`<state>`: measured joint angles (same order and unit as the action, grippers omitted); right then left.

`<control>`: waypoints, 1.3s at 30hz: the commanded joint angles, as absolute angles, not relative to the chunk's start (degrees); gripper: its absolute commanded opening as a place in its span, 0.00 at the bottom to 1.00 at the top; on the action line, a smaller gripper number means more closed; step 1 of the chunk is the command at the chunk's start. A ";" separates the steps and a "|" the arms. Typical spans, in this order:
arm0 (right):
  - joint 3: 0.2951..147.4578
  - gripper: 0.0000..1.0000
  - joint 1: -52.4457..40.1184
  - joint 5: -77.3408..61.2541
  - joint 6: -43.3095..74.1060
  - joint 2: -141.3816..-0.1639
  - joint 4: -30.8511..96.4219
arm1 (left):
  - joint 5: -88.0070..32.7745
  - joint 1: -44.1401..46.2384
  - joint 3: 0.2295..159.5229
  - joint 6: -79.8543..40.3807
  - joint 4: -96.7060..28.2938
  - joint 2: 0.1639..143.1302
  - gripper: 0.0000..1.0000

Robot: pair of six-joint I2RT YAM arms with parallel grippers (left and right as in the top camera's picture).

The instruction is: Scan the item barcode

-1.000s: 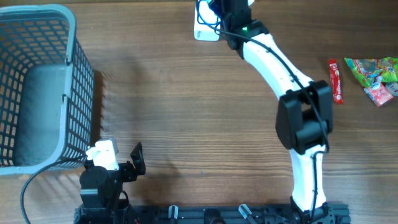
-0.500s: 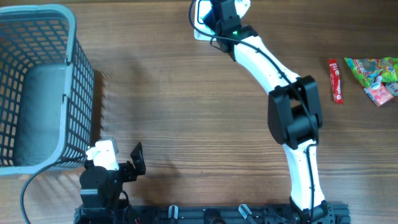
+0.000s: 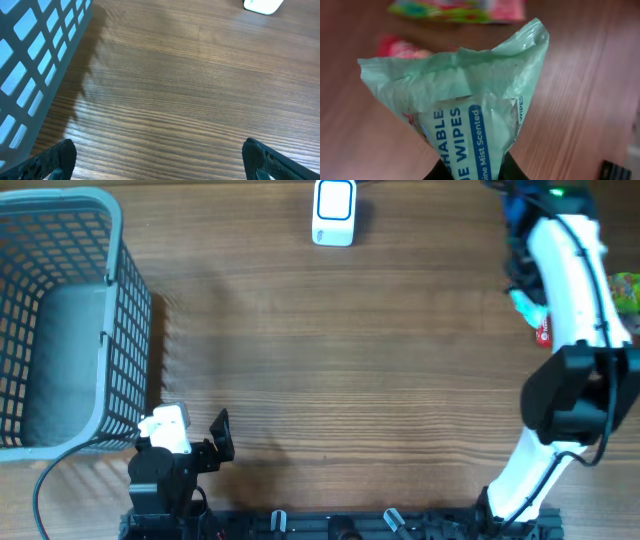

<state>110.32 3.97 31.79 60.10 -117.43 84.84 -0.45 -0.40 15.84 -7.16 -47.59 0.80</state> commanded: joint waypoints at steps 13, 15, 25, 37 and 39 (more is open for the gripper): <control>89.14 0.88 23.81 21.85 39.79 -116.57 57.54 | 0.08 -0.10 15.64 -6.24 -47.46 0.49 1.00; 91.31 1.00 23.18 18.63 37.91 -113.38 57.76 | 0.08 -0.10 15.64 -6.24 -47.46 0.49 1.00; 92.03 1.00 14.87 -4.10 24.51 -82.94 64.93 | 0.08 -0.10 15.64 -6.24 -47.46 0.49 1.00; 92.03 1.00 9.72 -9.02 27.31 -40.82 77.25 | 0.08 -0.10 15.64 -6.24 -47.46 0.49 1.00; 92.03 1.00 9.72 -6.68 23.53 -36.84 78.46 | 0.08 -0.10 15.64 -6.24 -47.46 0.49 1.00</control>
